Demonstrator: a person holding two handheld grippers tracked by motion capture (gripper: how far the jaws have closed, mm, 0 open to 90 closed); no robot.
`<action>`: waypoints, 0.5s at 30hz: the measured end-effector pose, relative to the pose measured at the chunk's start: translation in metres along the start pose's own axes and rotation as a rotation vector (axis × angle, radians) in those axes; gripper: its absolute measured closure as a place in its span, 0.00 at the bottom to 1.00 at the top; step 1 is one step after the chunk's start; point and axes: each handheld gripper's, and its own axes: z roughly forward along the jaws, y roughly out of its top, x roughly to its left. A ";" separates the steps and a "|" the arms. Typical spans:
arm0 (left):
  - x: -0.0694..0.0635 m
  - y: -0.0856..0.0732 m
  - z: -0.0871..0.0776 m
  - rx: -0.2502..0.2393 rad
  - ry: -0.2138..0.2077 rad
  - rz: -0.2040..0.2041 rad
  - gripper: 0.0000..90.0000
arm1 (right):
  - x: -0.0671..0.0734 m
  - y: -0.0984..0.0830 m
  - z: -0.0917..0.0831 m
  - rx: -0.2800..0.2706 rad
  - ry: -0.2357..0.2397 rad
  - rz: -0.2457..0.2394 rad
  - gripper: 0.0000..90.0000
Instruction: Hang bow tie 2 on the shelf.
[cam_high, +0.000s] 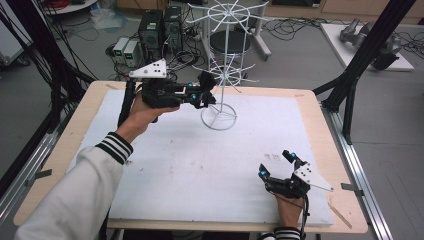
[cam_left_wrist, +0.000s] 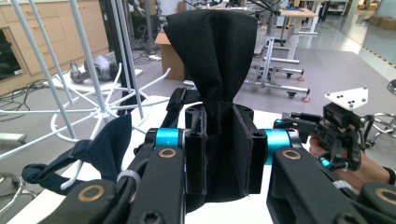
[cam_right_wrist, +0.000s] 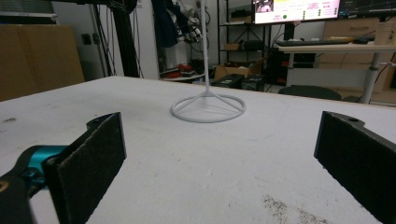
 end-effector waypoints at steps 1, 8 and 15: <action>0.000 0.000 0.001 0.002 -0.002 0.001 0.84 | 0.000 0.000 0.000 -0.001 0.001 0.000 0.02; 0.001 0.003 0.008 0.001 0.007 -0.004 0.84 | 0.000 0.000 0.000 0.006 0.001 0.006 0.02; -0.001 0.005 0.015 0.008 0.006 0.003 0.84 | 0.000 0.000 0.000 0.006 0.001 0.006 0.02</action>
